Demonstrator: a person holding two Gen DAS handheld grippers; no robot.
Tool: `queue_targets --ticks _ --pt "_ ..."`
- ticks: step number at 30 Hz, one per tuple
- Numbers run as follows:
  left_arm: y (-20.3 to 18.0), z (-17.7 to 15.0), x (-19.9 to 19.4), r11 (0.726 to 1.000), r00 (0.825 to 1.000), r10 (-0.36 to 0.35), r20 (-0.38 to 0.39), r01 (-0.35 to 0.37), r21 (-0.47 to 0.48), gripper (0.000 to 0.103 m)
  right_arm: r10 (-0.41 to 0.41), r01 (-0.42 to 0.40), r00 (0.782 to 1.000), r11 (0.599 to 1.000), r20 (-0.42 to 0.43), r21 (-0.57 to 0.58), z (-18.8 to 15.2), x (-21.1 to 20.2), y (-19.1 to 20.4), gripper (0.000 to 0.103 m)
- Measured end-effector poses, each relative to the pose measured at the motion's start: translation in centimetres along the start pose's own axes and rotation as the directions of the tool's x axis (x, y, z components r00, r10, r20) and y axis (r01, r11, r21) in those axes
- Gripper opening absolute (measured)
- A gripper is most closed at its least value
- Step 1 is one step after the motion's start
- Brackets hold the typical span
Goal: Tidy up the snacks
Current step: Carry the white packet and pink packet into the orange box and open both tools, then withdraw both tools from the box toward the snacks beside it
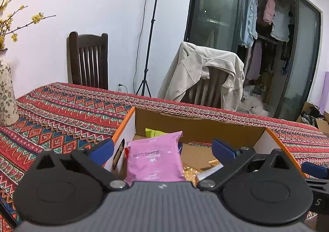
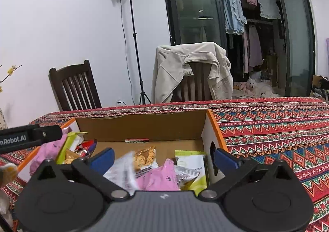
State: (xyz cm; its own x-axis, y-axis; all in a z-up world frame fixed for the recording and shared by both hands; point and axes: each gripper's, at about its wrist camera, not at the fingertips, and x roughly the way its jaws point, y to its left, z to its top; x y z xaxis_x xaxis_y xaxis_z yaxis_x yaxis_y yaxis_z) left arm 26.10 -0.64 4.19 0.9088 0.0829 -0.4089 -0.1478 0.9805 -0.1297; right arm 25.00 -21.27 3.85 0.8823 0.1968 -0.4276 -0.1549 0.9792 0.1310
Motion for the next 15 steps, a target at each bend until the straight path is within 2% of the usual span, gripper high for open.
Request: queue_targets --ticks 15 --pt "0.3 1.3 -2.1 1.0 1.0 -0.012 0.013 0.013 -0.026 0.103 0.001 -0.001 1.0 1.0 0.01 0.022 1.0 -1.9 0.3 0.103"
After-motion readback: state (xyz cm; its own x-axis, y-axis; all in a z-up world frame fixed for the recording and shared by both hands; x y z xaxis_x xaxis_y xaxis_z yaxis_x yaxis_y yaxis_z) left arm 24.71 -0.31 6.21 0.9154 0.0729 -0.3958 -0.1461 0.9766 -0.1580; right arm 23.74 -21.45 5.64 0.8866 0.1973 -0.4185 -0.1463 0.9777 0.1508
